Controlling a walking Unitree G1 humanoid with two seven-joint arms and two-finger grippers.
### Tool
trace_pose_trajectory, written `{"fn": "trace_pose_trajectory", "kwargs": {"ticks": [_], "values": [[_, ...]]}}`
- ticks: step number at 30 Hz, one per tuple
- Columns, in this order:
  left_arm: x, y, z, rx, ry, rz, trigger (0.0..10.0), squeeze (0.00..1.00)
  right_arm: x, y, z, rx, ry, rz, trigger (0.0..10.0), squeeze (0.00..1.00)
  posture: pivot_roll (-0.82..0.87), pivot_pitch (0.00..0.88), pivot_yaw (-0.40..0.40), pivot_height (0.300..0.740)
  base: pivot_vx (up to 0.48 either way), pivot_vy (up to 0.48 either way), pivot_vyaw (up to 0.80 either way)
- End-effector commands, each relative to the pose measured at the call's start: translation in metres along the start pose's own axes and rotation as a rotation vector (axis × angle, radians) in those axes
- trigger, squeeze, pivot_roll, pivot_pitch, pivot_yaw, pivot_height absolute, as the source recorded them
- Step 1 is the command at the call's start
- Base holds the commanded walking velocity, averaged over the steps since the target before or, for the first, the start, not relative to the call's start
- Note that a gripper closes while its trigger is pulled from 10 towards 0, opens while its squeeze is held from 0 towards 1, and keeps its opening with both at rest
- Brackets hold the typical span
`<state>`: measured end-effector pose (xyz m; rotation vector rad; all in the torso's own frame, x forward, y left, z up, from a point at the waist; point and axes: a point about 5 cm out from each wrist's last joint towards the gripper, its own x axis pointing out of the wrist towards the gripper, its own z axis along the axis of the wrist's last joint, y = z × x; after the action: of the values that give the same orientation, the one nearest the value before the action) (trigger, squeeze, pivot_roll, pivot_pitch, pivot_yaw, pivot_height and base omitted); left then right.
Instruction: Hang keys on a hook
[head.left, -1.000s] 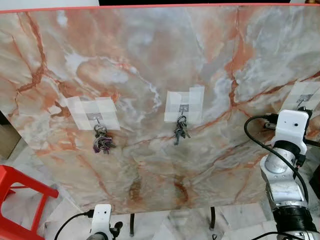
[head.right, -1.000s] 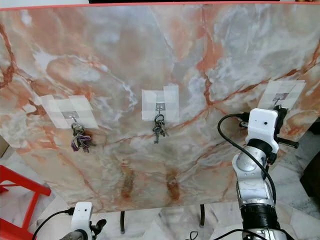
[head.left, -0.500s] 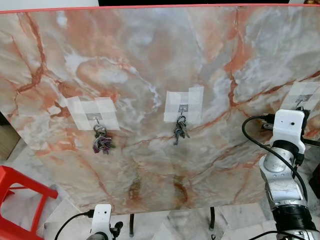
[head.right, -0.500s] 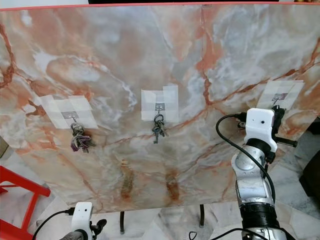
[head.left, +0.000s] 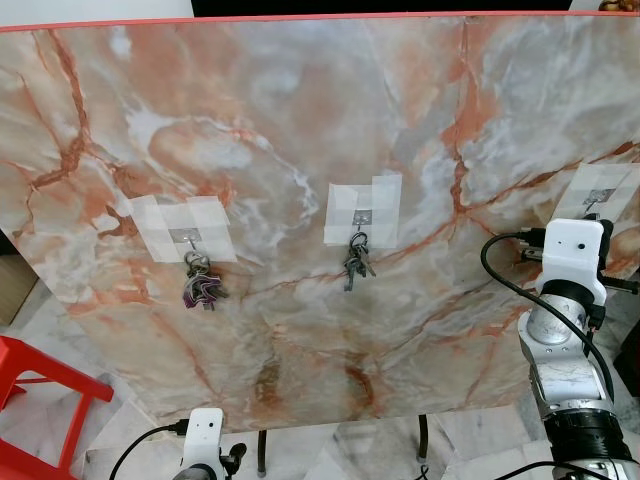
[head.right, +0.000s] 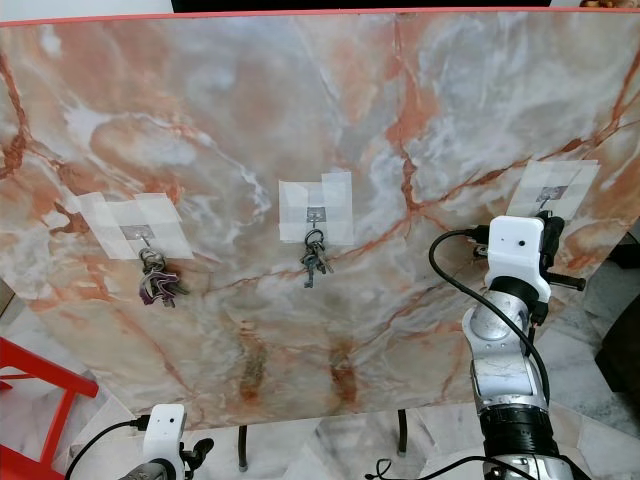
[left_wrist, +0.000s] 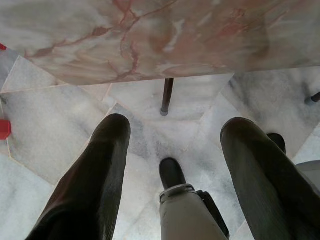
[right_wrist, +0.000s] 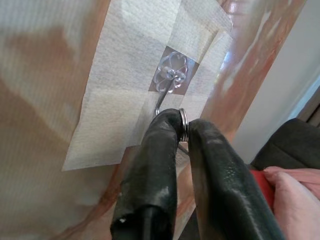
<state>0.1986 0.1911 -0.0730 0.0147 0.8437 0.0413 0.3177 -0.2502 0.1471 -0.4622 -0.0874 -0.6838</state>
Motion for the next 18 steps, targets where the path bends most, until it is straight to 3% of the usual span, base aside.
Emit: {"fn": "trace_pose_trajectory", "kwargs": {"ticks": [1, 2, 3, 5, 10, 16, 18], "values": [[0.0, 0.0, -0.003, -0.004, 0.011, 0.0, 10.0, 0.0, -0.003, 0.009, -0.003, 0.011, 0.027, 0.058, 10.0, 1.0, -0.14, 0.032, 0.0, 0.74, 0.0, 0.0, 0.0], [0.0, 0.0, -0.003, -0.004, 0.011, 0.0, 10.0, 0.0, -0.003, 0.011, -0.002, 0.017, 0.022, 0.073, 10.0, 0.67, -0.14, 0.032, 0.0, 0.74, 0.0, 0.0, 0.0], [0.0, 0.0, -0.003, -0.004, 0.012, -0.001, 10.0, 0.0, -0.004, 0.014, -0.001, 0.033, 0.019, 0.094, 10.0, 0.0, -0.14, 0.032, 0.0, 0.74, 0.0, 0.0, 0.0], [0.0, 0.0, -0.003, -0.005, 0.012, -0.001, 10.0, 0.0, -0.005, 0.016, 0.0, 0.034, 0.015, 0.109, 10.0, 0.0, -0.14, 0.032, 0.0, 0.74, 0.0, 0.0, 0.0], [-0.001, 0.0, -0.003, -0.006, 0.013, -0.002, 10.0, 0.0, -0.016, 0.04, 0.007, 0.115, 0.0, 0.365, 10.0, 0.0, -0.14, 0.032, 0.0, 0.74, 0.0, 0.0, 0.0], [-0.001, 0.0, -0.004, -0.007, 0.014, -0.004, 10.0, 0.0, -0.03, 0.052, 0.007, 0.153, 0.025, 0.582, 10.0, 0.0, -0.15, 0.034, -0.001, 0.74, 0.0, 0.0, 0.0], [-0.001, 0.0, -0.003, -0.007, 0.014, -0.004, 10.0, 0.0, -0.031, 0.051, 0.004, 0.137, 0.03, 0.581, 10.0, 0.0, -0.15, 0.034, -0.001, 0.74, 0.0, 0.0, 0.0]]}}
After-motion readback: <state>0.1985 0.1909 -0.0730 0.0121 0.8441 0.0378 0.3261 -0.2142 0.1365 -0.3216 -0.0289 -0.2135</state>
